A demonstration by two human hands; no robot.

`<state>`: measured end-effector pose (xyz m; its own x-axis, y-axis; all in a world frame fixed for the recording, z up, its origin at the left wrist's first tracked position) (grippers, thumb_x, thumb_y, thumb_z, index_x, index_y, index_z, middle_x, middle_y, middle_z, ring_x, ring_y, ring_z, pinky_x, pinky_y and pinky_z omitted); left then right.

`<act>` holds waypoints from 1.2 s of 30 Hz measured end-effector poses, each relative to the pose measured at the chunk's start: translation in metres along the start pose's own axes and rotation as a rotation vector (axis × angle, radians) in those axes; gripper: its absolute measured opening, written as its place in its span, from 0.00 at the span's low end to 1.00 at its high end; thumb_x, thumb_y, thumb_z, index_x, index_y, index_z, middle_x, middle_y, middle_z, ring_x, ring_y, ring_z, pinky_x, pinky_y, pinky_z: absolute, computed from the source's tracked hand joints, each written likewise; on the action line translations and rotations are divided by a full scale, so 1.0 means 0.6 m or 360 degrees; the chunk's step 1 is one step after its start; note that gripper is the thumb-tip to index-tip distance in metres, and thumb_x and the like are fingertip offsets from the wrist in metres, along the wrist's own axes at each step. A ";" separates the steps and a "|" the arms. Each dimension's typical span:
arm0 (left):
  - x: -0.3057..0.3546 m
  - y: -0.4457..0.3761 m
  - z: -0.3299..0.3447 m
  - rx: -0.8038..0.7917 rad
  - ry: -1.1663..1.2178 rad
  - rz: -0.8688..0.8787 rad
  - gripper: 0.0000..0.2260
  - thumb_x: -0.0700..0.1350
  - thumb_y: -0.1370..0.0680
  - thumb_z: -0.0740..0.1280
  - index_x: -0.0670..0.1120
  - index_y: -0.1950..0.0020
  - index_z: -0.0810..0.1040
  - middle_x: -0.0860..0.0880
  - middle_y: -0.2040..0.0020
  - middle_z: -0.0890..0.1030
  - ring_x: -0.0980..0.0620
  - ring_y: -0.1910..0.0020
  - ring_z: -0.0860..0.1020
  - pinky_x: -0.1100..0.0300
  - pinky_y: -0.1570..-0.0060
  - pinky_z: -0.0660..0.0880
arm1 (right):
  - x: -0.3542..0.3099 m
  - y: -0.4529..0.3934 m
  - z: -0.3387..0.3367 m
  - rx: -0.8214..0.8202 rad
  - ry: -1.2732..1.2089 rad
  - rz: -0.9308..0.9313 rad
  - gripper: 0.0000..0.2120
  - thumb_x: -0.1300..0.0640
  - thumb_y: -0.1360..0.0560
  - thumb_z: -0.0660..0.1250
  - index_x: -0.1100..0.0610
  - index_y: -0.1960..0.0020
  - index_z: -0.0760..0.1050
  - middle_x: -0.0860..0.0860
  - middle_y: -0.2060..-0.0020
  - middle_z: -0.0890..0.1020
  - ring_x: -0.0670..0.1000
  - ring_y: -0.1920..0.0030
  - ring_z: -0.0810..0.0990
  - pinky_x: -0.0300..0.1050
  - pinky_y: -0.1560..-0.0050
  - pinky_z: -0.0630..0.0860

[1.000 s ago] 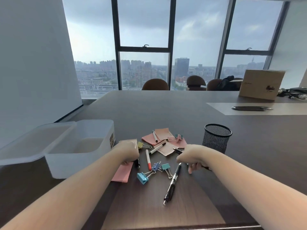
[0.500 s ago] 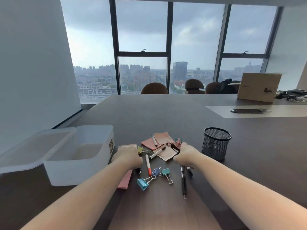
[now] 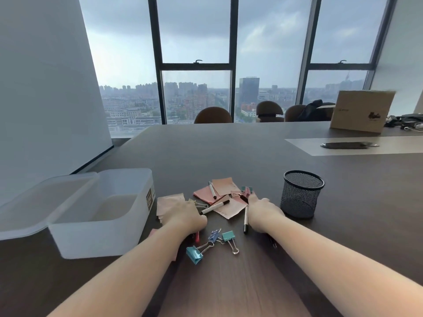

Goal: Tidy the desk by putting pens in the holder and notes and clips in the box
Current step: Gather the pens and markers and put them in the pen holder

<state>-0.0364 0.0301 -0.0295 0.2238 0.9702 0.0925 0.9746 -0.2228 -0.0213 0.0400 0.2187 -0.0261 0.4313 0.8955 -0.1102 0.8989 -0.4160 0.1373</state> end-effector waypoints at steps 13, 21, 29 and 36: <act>0.002 -0.002 -0.019 0.0037 0.0063 -0.0039 0.19 0.42 0.25 0.62 0.40 0.35 0.62 0.42 0.37 0.76 0.43 0.39 0.76 0.57 0.55 0.67 | -0.005 -0.013 -0.017 0.0160 -0.0553 0.0069 0.28 0.44 0.26 0.66 0.62 0.36 0.66 0.58 0.36 0.76 0.59 0.36 0.76 0.47 0.42 0.73; 0.007 -0.009 -0.032 0.0128 0.0559 -0.0058 0.22 0.35 0.22 0.56 0.35 0.29 0.56 0.36 0.37 0.75 0.38 0.38 0.75 0.51 0.43 0.71 | -0.017 -0.017 -0.013 -0.0024 -0.0432 0.0093 0.13 0.59 0.28 0.63 0.60 0.44 0.74 0.58 0.38 0.78 0.57 0.40 0.78 0.44 0.48 0.75; 0.036 -0.035 -0.065 0.0198 0.0834 0.0047 0.12 0.51 0.24 0.66 0.42 0.58 0.75 0.42 0.52 0.81 0.41 0.46 0.78 0.56 0.52 0.71 | 0.002 -0.028 -0.035 0.0011 -0.0648 0.0128 0.08 0.60 0.28 0.60 0.57 0.66 0.71 0.56 0.56 0.87 0.54 0.57 0.82 0.41 0.52 0.78; 0.075 -0.053 -0.027 -0.0063 0.0634 0.0135 0.12 0.50 0.29 0.70 0.47 0.66 0.69 0.49 0.61 0.77 0.47 0.57 0.76 0.60 0.58 0.69 | 0.014 -0.028 -0.045 -0.0200 -0.0533 0.0088 0.06 0.64 0.28 0.64 0.61 0.64 0.71 0.48 0.83 0.78 0.56 0.61 0.83 0.47 0.53 0.81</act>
<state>-0.0569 0.0796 -0.0085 0.2784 0.8374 0.4704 0.9502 -0.3115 -0.0078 0.0268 0.2375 -0.0028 0.4990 0.7621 -0.4125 0.8660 -0.4210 0.2698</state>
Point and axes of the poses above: each hand's wrist, its own y-axis away from the middle knuckle, its own z-axis out of the palm, x = y × z, the point moved 10 cm from there along -y, towards the middle knuckle
